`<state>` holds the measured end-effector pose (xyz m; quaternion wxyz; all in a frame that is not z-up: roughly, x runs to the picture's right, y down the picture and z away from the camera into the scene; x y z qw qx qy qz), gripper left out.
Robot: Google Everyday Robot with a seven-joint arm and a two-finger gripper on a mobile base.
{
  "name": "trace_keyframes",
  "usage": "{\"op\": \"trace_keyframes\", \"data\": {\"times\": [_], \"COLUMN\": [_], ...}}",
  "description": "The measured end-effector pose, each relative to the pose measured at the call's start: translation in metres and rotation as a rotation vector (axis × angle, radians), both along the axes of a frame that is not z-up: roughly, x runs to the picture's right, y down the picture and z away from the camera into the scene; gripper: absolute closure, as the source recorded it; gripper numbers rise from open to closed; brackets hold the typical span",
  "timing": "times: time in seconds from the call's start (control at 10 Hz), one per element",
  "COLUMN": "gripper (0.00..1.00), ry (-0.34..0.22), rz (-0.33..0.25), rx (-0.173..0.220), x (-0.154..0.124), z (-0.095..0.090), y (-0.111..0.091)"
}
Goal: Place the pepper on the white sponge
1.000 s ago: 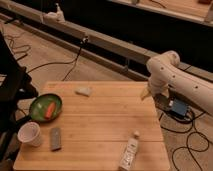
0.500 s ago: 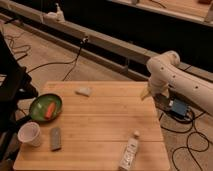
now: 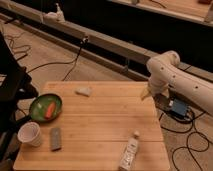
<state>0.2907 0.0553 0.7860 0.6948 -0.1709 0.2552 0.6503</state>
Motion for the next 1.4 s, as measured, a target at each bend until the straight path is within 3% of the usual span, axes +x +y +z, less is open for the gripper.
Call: {"op": "trace_keyframes", "data": {"times": [0.6, 0.9, 1.1, 1.4], "gripper": [0.20, 0.20, 0.20, 0.20], "ry": [-0.002, -0.035, -0.072, -0.188], "rz": [-0.003, -0.059, -0.117, -0.198], "rx": [0.000, 0.018, 0.021, -0.012], "x": [0.000, -0.014, -0.038, -0.113], "z": [0.000, 0.001, -0.002, -0.014], "y": [0.001, 0.004, 0.011, 0.039]}}
